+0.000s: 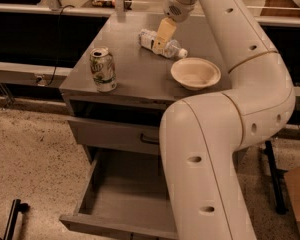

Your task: Place blue plastic bottle into middle drawer

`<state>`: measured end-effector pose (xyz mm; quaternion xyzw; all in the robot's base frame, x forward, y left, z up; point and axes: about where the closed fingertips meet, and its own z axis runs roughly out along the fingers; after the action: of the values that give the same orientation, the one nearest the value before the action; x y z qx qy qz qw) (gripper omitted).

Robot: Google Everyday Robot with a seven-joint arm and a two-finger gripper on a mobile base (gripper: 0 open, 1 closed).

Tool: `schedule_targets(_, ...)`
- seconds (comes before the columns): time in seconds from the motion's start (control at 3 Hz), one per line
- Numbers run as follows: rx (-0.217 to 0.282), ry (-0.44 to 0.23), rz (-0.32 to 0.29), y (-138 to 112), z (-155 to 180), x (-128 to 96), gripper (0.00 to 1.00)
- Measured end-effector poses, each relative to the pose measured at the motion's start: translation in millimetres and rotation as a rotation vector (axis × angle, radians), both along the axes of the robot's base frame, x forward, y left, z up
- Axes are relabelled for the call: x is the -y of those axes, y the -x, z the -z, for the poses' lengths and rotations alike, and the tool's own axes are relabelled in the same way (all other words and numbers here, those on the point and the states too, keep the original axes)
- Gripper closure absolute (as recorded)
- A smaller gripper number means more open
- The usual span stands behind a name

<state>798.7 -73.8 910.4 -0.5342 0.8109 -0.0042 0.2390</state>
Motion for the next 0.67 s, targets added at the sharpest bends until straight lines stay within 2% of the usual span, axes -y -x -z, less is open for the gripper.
schedule_targets(0.33,-0.068,-0.029,0.011,-3.3,33.8,-7.4,0.0)
schedule_targets(0.67,-0.103,-0.037,0.018,-7.6,56.0,-13.9,0.0)
